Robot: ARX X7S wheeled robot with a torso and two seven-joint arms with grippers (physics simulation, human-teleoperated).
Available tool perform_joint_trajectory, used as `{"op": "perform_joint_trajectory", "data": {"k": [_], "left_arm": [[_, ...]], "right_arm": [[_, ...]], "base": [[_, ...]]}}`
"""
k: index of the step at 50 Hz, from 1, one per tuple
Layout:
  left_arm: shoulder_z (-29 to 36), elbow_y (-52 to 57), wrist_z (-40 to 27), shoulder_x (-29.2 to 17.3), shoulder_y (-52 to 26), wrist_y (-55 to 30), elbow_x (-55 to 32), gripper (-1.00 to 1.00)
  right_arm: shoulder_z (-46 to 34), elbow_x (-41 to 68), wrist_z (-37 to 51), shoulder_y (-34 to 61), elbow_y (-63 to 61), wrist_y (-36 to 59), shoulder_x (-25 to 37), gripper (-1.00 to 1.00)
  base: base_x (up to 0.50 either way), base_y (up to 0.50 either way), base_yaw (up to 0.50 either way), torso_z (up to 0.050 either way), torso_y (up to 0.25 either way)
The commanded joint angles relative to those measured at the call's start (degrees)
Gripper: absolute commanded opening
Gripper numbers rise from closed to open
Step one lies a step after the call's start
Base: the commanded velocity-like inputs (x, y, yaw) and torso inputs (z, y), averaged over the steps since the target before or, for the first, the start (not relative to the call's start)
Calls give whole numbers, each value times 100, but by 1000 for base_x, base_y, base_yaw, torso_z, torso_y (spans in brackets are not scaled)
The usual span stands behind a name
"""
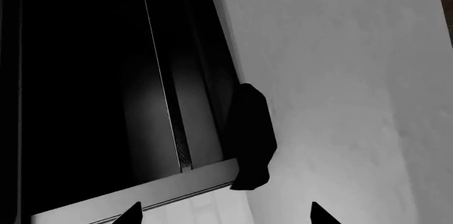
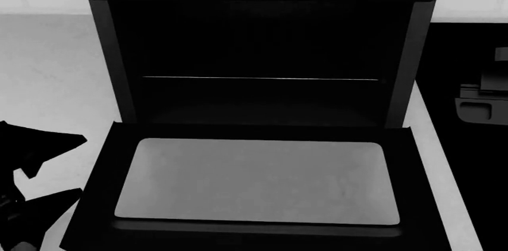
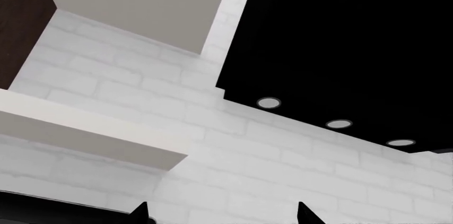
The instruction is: Close the toaster oven door.
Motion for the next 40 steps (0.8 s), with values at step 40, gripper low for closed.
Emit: {"op": "perform_joint_trajectory", "data": {"k": [40], "left_arm": [[-81,302,-925,229,-1072,1199,-1280,100]], "right_arm": [[265,494,430,-253,-27,-363,509,100]], "base": [[0,0,0,0,1]]}}
